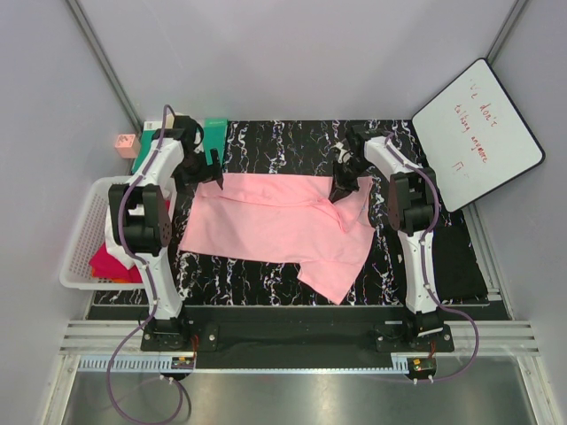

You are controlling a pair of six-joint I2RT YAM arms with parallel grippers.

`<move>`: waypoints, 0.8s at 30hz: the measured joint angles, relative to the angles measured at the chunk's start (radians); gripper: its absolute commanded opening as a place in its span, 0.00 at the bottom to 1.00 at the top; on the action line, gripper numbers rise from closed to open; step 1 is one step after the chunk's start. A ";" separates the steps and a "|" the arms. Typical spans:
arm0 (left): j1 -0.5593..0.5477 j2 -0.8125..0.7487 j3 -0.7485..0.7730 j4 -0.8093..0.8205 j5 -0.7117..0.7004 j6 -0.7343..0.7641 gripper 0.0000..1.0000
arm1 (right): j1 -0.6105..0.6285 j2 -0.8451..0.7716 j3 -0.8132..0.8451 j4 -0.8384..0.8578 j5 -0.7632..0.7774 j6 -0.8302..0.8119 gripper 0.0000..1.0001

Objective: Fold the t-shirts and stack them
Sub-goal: Fold the flattened tshirt in 1/3 of the way

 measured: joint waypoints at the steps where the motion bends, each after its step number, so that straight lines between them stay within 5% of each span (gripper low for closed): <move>1: 0.000 0.000 -0.003 0.000 -0.001 0.000 0.99 | 0.000 0.000 0.000 -0.010 -0.012 -0.008 0.00; 15: 0.000 -0.024 -0.064 0.000 -0.013 0.000 0.99 | 0.071 -0.080 -0.155 -0.053 -0.104 -0.045 0.00; 24: -0.006 -0.019 -0.051 -0.001 -0.011 -0.001 0.99 | 0.060 -0.080 -0.134 -0.042 -0.020 -0.016 0.00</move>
